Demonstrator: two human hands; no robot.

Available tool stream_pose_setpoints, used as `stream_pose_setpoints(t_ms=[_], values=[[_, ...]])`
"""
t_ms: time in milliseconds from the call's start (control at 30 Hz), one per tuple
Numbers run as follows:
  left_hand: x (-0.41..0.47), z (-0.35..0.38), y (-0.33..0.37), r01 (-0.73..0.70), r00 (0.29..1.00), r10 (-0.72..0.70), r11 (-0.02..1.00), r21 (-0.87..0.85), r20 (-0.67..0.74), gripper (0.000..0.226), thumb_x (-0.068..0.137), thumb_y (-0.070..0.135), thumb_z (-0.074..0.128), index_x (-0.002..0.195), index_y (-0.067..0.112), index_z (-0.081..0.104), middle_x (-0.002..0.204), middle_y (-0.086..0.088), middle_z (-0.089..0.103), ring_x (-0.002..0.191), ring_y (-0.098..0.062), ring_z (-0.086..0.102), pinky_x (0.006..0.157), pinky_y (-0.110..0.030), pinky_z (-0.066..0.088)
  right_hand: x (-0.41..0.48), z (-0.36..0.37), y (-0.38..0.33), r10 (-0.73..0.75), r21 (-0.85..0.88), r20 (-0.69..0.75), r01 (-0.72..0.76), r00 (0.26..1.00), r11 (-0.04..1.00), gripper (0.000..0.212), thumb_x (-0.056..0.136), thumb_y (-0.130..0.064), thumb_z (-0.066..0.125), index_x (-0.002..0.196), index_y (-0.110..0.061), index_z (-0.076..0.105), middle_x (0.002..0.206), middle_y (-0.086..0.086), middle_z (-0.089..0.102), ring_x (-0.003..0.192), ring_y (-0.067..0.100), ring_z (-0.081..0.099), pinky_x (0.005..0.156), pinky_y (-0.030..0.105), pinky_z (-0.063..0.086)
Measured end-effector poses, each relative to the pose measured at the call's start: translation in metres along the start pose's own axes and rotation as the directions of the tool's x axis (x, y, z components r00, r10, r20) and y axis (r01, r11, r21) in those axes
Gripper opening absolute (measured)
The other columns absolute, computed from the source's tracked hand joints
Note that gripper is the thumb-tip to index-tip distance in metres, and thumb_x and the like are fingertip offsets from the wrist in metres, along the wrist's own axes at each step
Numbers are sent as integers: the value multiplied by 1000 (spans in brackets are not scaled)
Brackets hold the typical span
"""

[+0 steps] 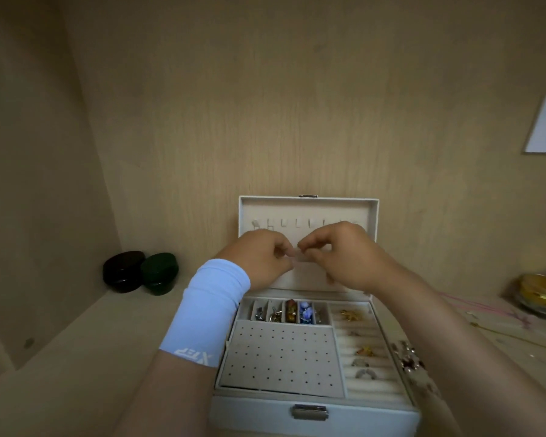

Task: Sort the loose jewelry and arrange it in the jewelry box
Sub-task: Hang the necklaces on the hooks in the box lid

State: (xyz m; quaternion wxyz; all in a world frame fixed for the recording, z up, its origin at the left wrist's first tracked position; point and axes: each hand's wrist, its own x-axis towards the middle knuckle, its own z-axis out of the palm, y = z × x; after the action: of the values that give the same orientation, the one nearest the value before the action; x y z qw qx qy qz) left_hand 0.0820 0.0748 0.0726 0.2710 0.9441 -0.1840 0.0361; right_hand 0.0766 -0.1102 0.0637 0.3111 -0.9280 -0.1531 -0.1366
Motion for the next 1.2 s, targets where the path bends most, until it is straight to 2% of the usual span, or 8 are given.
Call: stream_pose_setpoints(t_ms=[100,267,500,667,800,933,1033,1200], values=[[-1,16,19,-75,997,75,996,-37,-1,17,93,33,63,109,31,68,107,15,62,86,1,54,81,-21,43,-21,-32,19,38,16,-27,-38,999,999,13,95,-20,66,103,-24,77,101,-9,72,46,-9,56,49,8,40],[-1,50,60,-173,985,174,978,-114,1,16,93,31,63,107,31,69,97,23,61,89,0,58,79,-16,45,-57,-92,71,201,2,-53,-201,978,980,8,91,-17,71,92,-24,77,88,-8,73,41,4,58,48,19,49],[34,115,130,-280,948,293,954,-107,125,18,91,27,66,107,21,72,99,8,68,83,-5,58,85,-19,45,-85,-121,153,386,-153,38,-377,921,914,11,86,-13,71,85,-22,78,72,-10,73,43,13,60,53,26,52],[77,165,163,-259,929,209,957,130,305,27,93,23,62,119,19,71,123,-3,68,114,-22,61,101,-29,45,-90,-106,194,408,-344,88,-357,909,868,20,89,-31,69,107,-31,77,101,-8,70,96,11,64,82,22,48],[105,192,156,-198,925,64,923,331,375,38,98,16,51,136,17,58,142,-7,54,127,-28,53,107,-33,41,-82,-90,207,421,-369,153,-343,894,864,33,95,-32,61,127,-36,66,132,-4,63,117,17,60,95,28,48],[116,203,147,-226,905,6,853,470,425,41,97,7,50,137,14,58,139,-8,57,122,-30,56,103,-34,45,-75,-77,208,396,-368,209,-304,894,879,34,99,-29,54,131,-39,64,140,-6,59,126,19,56,103,31,45],[121,205,145,-223,916,26,863,454,399,38,95,7,55,131,15,63,135,-6,61,119,-28,59,103,-35,46,-73,-71,208,375,-367,250,-271,893,890,33,95,-28,58,124,-40,69,133,-11,64,120,16,59,98,28,46],[124,203,139,-218,919,37,877,428,393,18,89,11,64,102,9,75,108,-9,72,100,-28,67,92,-35,53,-70,-73,210,407,-453,123,-314,905,835,20,80,-37,72,99,-31,76,108,-5,72,102,20,66,74,25,42]])
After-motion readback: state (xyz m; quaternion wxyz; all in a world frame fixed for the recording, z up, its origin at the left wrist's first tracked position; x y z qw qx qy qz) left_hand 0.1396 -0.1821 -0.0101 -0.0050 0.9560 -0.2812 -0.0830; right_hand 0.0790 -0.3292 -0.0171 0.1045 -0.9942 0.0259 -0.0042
